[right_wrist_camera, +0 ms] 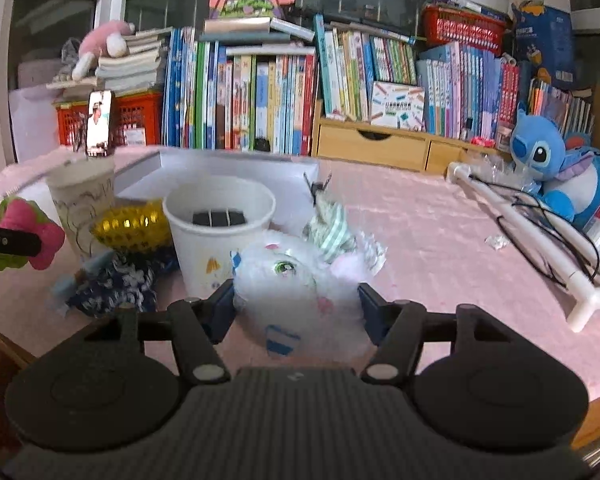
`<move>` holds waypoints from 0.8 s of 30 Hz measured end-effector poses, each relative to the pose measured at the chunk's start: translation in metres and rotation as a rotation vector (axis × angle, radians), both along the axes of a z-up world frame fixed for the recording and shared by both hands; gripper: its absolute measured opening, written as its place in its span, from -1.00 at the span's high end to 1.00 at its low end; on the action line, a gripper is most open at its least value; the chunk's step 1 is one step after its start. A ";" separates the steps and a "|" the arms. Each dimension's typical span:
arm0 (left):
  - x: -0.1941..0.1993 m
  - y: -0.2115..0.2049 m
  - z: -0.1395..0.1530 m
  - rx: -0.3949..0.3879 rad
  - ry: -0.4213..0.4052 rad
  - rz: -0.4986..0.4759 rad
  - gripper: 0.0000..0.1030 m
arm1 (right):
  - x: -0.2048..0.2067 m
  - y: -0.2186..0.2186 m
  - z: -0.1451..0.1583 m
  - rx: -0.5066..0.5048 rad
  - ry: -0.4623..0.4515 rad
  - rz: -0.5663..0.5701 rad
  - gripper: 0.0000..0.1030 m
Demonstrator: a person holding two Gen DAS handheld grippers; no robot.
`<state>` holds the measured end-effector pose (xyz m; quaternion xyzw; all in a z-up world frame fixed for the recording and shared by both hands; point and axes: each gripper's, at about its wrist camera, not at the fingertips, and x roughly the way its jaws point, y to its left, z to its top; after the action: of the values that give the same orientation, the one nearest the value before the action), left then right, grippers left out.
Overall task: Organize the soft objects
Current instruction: 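Carry the scrunchie with the left tool while the right tool carries the plush over the tray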
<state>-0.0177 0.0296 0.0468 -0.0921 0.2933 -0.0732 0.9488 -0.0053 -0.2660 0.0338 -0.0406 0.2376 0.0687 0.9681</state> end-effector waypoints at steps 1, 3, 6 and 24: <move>-0.001 0.001 0.003 -0.002 -0.004 -0.001 0.15 | 0.000 -0.001 0.003 0.001 -0.007 -0.002 -0.28; -0.004 0.003 0.009 -0.005 -0.010 -0.007 0.15 | 0.000 -0.002 0.008 0.000 -0.017 -0.006 -0.28; -0.009 0.006 0.019 -0.004 -0.017 -0.019 0.15 | 0.001 -0.006 0.015 0.005 -0.030 -0.016 -0.28; 0.031 0.022 0.092 0.027 -0.132 -0.006 0.15 | 0.051 -0.029 0.053 0.104 -0.025 -0.023 -0.28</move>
<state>0.0132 0.0520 0.1387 -0.0732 0.2312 -0.0780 0.9670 0.0454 -0.2946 0.0871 0.0118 0.2221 0.0691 0.9725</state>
